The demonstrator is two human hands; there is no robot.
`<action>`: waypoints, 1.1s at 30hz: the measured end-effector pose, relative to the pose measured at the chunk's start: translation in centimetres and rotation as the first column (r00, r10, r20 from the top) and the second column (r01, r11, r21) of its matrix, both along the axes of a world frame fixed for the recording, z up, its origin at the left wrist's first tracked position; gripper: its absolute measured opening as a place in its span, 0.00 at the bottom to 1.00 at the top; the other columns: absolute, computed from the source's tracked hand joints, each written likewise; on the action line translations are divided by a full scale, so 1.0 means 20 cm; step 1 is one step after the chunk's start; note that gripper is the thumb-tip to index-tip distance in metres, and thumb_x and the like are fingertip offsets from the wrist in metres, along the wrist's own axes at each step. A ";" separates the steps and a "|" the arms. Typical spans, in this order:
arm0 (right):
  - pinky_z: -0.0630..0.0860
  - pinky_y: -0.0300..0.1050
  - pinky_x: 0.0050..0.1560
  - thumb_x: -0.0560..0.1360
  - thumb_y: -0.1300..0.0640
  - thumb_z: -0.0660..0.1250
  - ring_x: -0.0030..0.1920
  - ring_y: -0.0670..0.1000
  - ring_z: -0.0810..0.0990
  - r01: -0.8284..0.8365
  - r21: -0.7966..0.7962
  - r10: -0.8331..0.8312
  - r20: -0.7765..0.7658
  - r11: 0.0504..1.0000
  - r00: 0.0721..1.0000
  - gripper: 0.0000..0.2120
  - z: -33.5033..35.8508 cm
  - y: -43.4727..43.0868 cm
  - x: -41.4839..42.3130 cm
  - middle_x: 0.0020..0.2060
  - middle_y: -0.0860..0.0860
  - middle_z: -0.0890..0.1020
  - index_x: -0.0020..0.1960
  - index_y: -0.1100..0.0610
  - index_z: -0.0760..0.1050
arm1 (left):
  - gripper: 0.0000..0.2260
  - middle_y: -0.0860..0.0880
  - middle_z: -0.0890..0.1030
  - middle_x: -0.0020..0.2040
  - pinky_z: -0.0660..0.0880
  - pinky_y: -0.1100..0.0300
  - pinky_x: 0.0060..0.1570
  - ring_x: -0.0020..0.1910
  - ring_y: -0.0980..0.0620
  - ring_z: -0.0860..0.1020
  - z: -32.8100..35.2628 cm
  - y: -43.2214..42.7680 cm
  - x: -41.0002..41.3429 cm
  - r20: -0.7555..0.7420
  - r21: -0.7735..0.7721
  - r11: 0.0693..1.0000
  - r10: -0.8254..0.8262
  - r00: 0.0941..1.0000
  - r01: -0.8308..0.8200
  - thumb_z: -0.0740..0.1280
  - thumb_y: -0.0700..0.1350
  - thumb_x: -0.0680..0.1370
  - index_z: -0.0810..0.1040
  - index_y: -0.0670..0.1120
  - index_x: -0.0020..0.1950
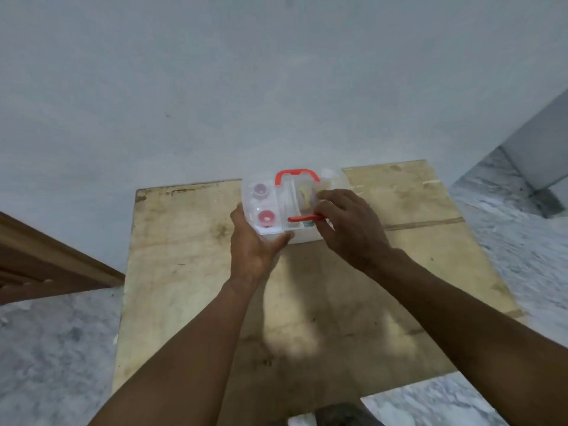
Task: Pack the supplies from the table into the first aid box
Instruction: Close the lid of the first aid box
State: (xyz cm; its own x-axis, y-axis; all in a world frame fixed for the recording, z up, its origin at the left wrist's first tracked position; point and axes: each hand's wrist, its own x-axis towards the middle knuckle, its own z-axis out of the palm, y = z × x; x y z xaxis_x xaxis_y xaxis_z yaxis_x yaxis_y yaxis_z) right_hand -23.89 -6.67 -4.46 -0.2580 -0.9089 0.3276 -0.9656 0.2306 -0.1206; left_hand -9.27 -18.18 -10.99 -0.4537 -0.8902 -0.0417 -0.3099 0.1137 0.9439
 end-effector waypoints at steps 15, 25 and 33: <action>0.79 0.59 0.53 0.74 0.57 0.71 0.59 0.59 0.78 0.037 0.068 -0.034 -0.034 0.997 0.999 0.10 -0.16 0.02 0.03 0.59 0.56 0.81 0.53 0.60 0.81 | 0.46 0.69 0.69 0.61 0.72 0.76 0.51 0.58 0.70 0.74 0.04 0.01 0.04 -0.124 -0.092 0.986 -0.147 0.981 0.136 0.82 0.49 0.63 0.57 0.57 0.72; 0.75 0.55 0.62 0.73 0.45 0.69 0.63 0.58 0.74 -0.038 -0.023 0.041 0.135 0.999 0.990 0.23 -0.14 0.11 -0.06 0.62 0.57 0.77 0.61 0.59 0.77 | 0.39 0.72 0.68 0.65 0.67 0.78 0.56 0.61 0.75 0.69 0.05 -0.05 0.10 0.006 -0.220 0.954 -0.209 0.978 0.206 0.78 0.48 0.70 0.58 0.64 0.72; 0.73 0.55 0.65 0.66 0.44 0.78 0.69 0.57 0.69 0.213 0.057 -0.215 0.463 0.975 0.860 0.48 -0.25 0.11 -0.11 0.72 0.57 0.67 0.77 0.57 0.57 | 0.47 0.75 0.66 0.65 0.67 0.80 0.55 0.61 0.75 0.69 0.05 -0.05 0.12 0.022 -0.171 0.939 -0.300 0.954 0.299 0.80 0.53 0.66 0.52 0.63 0.75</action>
State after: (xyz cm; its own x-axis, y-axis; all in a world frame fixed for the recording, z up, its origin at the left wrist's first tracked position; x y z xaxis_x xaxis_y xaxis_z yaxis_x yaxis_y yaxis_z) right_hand -26.04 -4.53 -9.36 -0.5673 -0.8149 0.1183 -0.7252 0.4263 -0.5407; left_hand -6.90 -19.21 -10.04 -0.7001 -0.7068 0.1015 -0.2325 0.3600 0.9035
